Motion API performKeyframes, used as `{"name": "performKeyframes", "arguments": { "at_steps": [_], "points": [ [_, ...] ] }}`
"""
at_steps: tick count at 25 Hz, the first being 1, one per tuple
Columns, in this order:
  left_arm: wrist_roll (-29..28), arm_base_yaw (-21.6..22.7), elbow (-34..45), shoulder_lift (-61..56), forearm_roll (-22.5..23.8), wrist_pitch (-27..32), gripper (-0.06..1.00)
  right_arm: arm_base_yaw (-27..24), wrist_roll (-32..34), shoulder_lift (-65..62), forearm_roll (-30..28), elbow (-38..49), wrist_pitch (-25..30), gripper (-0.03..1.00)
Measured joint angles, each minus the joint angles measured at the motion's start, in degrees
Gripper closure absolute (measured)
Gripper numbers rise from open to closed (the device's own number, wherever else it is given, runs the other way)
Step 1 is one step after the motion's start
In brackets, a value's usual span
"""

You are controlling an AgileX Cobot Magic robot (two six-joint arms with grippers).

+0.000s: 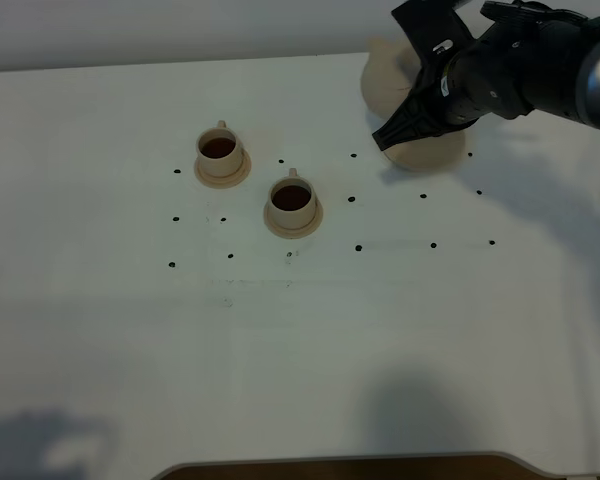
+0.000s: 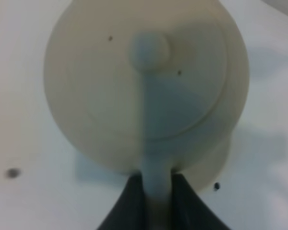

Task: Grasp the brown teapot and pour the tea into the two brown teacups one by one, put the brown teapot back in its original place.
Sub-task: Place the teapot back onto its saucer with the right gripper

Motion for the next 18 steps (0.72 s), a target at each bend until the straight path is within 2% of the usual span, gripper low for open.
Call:
{"name": "performKeyframes", "arguments": {
  "at_steps": [7, 18],
  "points": [
    [0.0, 0.0, 0.0, 0.0, 0.0, 0.0, 0.46, -4.5, -1.4, 4.8, 3.6, -0.1, -1.0, 0.86],
    [-0.1, 0.0, 0.0, 0.0, 0.0, 0.0, 0.46, -4.6, -2.9, 7.0, 7.0, -0.1, -4.6, 0.86]
  ]
}}
